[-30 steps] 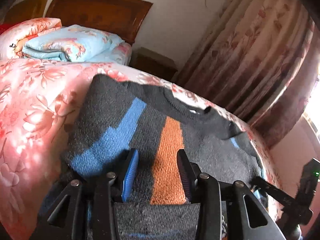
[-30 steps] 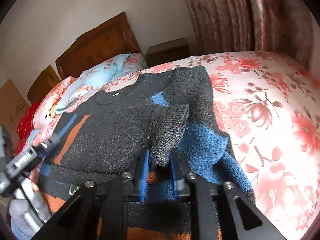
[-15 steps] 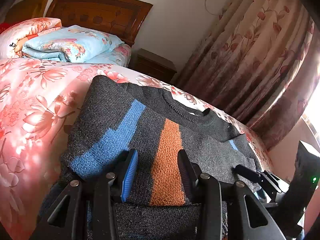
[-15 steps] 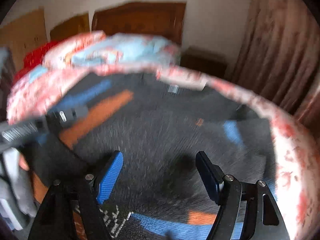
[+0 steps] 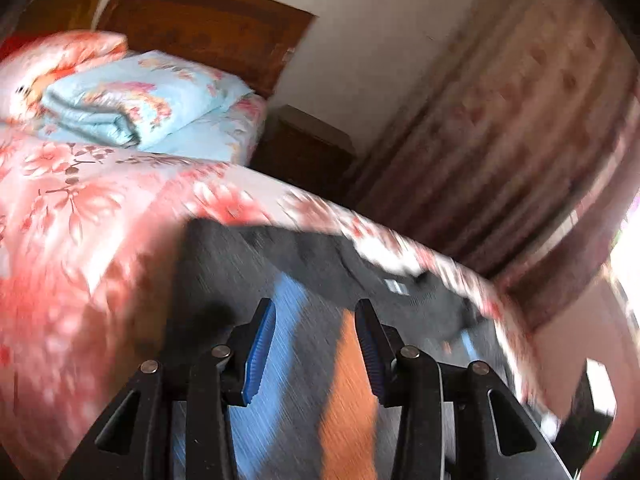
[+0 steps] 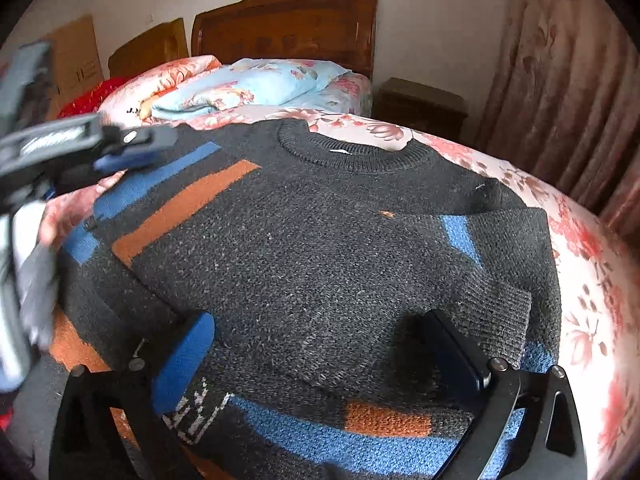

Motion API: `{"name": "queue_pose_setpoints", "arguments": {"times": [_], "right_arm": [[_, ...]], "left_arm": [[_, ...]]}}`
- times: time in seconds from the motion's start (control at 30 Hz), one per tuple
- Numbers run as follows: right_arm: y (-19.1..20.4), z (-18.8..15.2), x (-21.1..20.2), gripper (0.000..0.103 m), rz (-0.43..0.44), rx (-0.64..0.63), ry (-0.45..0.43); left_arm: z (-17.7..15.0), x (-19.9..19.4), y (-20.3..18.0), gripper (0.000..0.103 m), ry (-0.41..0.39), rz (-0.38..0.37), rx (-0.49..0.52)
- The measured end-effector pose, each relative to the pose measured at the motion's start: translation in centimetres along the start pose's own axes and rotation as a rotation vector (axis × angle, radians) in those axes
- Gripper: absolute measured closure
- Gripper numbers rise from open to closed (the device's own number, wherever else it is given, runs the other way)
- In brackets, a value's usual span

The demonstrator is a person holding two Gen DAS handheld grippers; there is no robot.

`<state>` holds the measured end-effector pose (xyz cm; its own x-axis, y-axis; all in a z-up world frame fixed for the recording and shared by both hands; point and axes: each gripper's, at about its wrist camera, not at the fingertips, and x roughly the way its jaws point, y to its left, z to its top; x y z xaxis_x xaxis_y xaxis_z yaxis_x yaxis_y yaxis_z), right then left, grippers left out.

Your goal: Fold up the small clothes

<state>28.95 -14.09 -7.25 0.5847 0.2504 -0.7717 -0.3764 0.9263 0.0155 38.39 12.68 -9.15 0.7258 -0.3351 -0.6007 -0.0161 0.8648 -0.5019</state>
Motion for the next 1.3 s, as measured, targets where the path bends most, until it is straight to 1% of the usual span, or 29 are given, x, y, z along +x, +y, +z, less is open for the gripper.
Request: {"name": "queue_pose_setpoints", "arguments": {"times": [0.03, 0.1, 0.13, 0.17, 0.2, 0.23, 0.27, 0.33, 0.37, 0.4, 0.43, 0.47, 0.53, 0.6, 0.67, 0.7, 0.73, 0.77, 0.8, 0.83, 0.93, 0.97, 1.0, 1.03, 1.17, 1.2, 1.27, 1.3], "right_arm": [[-0.1, 0.0, 0.0, 0.0, 0.002, 0.003, -0.001], [0.0, 0.0, -0.1, 0.0, -0.003, -0.001, 0.0], [0.0, -0.1, -0.1, 0.0, -0.002, 0.0, 0.0], [0.0, -0.1, -0.1, 0.0, 0.0, 0.003, -0.001], [-0.1, -0.1, -0.2, 0.0, 0.002, 0.006, -0.002], [-0.1, -0.1, -0.1, 0.0, 0.003, 0.007, -0.002], [-0.1, -0.1, -0.2, 0.0, 0.005, 0.009, -0.004], [-0.2, -0.1, -0.2, 0.0, 0.008, 0.012, -0.005], [-0.2, -0.1, -0.2, 0.0, 0.009, 0.014, -0.006], [-0.2, -0.1, -0.3, 0.0, 0.009, 0.013, -0.006], [-0.2, -0.1, -0.3, 0.0, 0.009, 0.013, -0.006], [-0.2, -0.1, -0.3, 0.0, 0.009, 0.014, -0.007], [-0.2, -0.1, -0.3, 0.0, 0.011, 0.016, -0.008], [-0.1, -0.1, -0.4, 0.0, 0.011, 0.016, -0.008], [-0.2, -0.1, -0.4, 0.0, 0.014, 0.02, -0.01], [-0.3, -0.1, -0.4, 0.0, 0.018, 0.024, -0.012], [-0.4, -0.1, -0.5, 0.0, 0.022, 0.03, -0.016], [-0.5, -0.1, -0.5, 0.0, 0.025, 0.036, -0.019], [-0.6, -0.2, -0.7, 0.0, 0.029, 0.049, -0.027], [-0.9, -0.2, -0.8, 0.0, 0.033, 0.061, -0.035], [-1.7, -0.3, -1.3, 0.0, 0.035, 0.11, -0.058], [-1.9, -0.3, -1.4, 0.0, 0.024, 0.124, -0.064], [-2.1, -0.4, -1.5, 0.0, 0.013, 0.136, -0.067], [-2.3, -0.4, -1.5, 0.0, 0.006, 0.152, -0.068], [-2.4, -0.4, -1.5, 0.0, -0.015, 0.165, -0.063], [-2.4, -0.4, -1.4, 0.0, -0.021, 0.162, -0.061], [-2.3, -0.3, -1.4, 0.0, -0.022, 0.16, -0.058], [-2.5, -0.4, -1.6, 0.0, -0.017, 0.167, -0.061]], "left_arm": [[0.8, 0.6, 1.1, 0.061, 0.002, -0.002, -0.047], [1.6, 2.7, 3.4, 0.063, 0.048, 0.008, -0.13], [1.6, 3.4, 3.9, 0.067, 0.055, 0.0, -0.144], [1.7, 3.3, 4.3, 0.067, 0.038, -0.013, -0.153], [1.8, 3.3, 4.4, 0.067, 0.05, -0.018, -0.169], [2.1, 2.9, 4.1, 0.067, 0.059, -0.009, -0.164], [2.2, 2.5, 3.8, 0.067, 0.048, -0.012, -0.15], [2.5, 1.5, 3.2, 0.067, 0.003, -0.016, -0.119], [2.7, 1.4, 3.4, 0.067, -0.013, 0.002, -0.113], [2.8, 1.6, 3.6, 0.066, -0.012, 0.029, -0.117], [3.0, 2.3, 4.4, 0.066, 0.006, 0.059, -0.139], [3.0, 3.0, 5.2, 0.069, 0.026, 0.061, -0.161], [3.0, 3.0, 6.1, 0.071, 0.024, 0.025, -0.2], [2.9, 2.0, 5.9, 0.071, 0.03, 0.03, -0.207], [1.8, 0.0, 4.6, 0.071, 0.004, 0.009, -0.198], [1.2, -1.0, 3.9, 0.07, -0.005, -0.011, -0.183], [0.0, -2.2, 2.5, 0.07, -0.015, -0.023, -0.138], [-1.2, -2.9, 1.1, 0.069, -0.005, -0.016, -0.071], [-2.3, -3.2, -0.2, 0.069, 0.014, -0.001, 0.0], [-3.8, -3.2, -2.0, 0.069, 0.043, 0.027, 0.093], [-7.7, -2.2, -4.4, 0.069, 0.11, 0.088, 0.277], [-8.4, -2.1, -4.8, 0.068, 0.09, 0.111, 0.316], [-8.5, -2.2, -5.1, 0.067, 0.079, 0.121, 0.331], [-8.6, -2.1, -5.2, 0.066, 0.086, 0.118, 0.327], [-8.2, -2.2, -4.1, 0.066, 0.088, 0.062, 0.268], [-8.4, -2.4, -4.1, 0.066, 0.088, 0.06, 0.261], [-8.6, -3.4, -4.2, 0.066, 0.084, 0.098, 0.254], [-8.7, -4.0, -4.7, 0.068, 0.077, 0.112, 0.253]]}}
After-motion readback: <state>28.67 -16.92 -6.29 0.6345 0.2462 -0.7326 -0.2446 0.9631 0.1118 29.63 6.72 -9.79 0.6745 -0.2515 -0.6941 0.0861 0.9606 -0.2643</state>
